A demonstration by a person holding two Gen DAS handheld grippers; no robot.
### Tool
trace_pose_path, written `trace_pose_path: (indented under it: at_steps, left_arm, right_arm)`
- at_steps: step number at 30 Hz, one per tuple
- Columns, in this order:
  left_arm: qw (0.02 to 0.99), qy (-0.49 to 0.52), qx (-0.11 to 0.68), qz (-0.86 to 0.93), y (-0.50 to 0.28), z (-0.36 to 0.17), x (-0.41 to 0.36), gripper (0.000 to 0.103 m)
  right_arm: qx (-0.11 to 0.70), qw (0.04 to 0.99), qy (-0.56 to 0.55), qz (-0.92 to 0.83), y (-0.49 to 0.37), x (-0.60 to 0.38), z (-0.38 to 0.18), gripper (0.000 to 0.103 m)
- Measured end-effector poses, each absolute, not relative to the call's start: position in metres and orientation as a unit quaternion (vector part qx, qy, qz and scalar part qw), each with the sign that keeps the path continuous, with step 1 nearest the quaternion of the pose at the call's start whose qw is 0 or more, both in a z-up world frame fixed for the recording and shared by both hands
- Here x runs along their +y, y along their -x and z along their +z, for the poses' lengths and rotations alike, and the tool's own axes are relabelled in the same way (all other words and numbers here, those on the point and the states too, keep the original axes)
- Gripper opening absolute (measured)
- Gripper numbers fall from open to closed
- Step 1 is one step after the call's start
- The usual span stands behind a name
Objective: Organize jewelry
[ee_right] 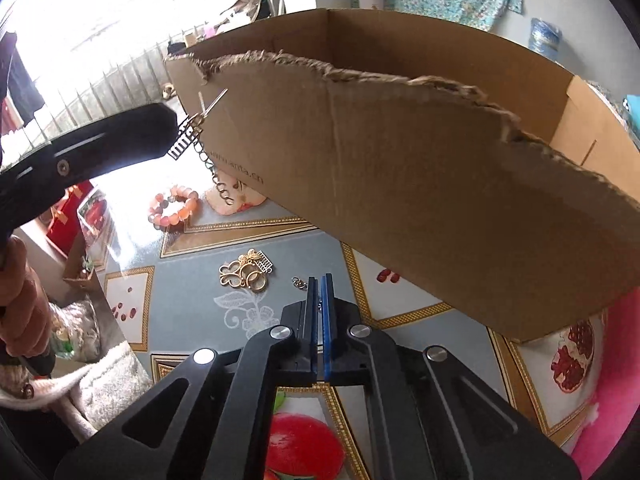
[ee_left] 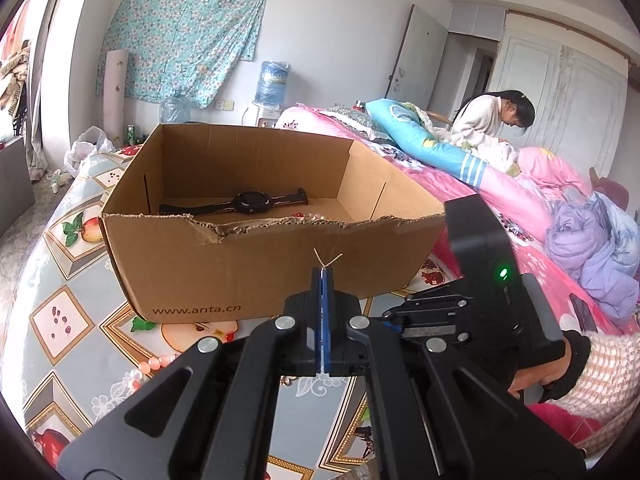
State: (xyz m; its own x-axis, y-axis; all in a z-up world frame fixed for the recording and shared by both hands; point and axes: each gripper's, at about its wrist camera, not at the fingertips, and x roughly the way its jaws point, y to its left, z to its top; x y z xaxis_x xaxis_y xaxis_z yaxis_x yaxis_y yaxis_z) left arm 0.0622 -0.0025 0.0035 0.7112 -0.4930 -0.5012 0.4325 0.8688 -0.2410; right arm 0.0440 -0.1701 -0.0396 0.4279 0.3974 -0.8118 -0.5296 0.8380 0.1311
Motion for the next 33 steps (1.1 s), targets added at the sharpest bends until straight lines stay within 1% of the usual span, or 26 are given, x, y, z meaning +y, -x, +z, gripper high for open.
trace_pose_path:
  at_steps: [3,7,13,17,22,30,32,33]
  left_arm:
    - [0.925,0.052,0.279,-0.252,-0.059,0.006,-0.001,0.0]
    - [0.928,0.059,0.266,-0.254,-0.053,0.013,0.002,0.0]
    - [0.933,0.058,0.233,-0.27,-0.045,0.04,0.003,0.0]
    - [0.935,0.062,0.206,-0.282,-0.05,0.062,0.005,0.0]
    - [0.94,0.057,0.195,-0.275,-0.061,0.075,0.006,0.0]
    - [0.943,0.069,0.205,-0.254,-0.07,0.068,0.01,0.0]
    - [0.942,0.071,0.209,-0.253,-0.073,0.065,0.01,0.0]
    - [0.941,0.071,0.212,-0.253,-0.074,0.064,0.009,0.0]
  right_arm:
    - [0.448,0.853,0.048,0.265,-0.039,-0.184,-0.025,0.002]
    - [0.418,0.869,-0.008,0.263,-0.031,-0.209,0.013,0.002]
    - [0.356,0.88,-0.104,0.295,-0.028,-0.247,0.073,0.002]
    - [0.33,0.887,-0.122,0.301,-0.037,-0.253,0.097,0.002]
    - [0.322,0.886,-0.128,0.309,-0.047,-0.251,0.108,0.002]
    - [0.338,0.882,-0.138,0.298,-0.067,-0.253,0.09,0.002]
    - [0.343,0.88,-0.134,0.299,-0.067,-0.249,0.085,0.004]
    - [0.346,0.881,-0.129,0.297,-0.067,-0.247,0.083,0.007]
